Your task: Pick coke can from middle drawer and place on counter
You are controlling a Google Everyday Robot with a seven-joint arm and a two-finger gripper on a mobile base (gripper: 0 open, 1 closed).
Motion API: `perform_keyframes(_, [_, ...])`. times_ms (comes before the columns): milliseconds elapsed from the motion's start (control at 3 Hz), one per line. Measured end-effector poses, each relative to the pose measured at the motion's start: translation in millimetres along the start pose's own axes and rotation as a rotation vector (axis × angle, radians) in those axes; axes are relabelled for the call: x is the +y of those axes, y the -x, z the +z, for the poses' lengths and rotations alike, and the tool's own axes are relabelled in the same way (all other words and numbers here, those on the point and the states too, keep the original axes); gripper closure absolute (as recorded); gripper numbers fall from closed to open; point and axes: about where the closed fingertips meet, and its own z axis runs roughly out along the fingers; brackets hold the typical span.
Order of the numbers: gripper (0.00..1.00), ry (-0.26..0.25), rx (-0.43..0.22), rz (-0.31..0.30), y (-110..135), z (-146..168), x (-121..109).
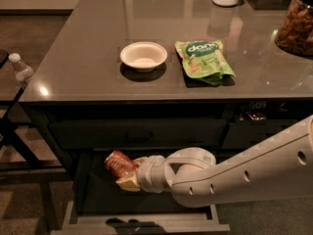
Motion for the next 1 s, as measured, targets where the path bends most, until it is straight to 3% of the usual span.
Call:
perform_keyframes(333, [1.00,0.002,-0.036,-0.033,18,-4,1])
perform_keyframes(1000, [1.00,-0.013,-0.130,-0.149,94,-26,5])
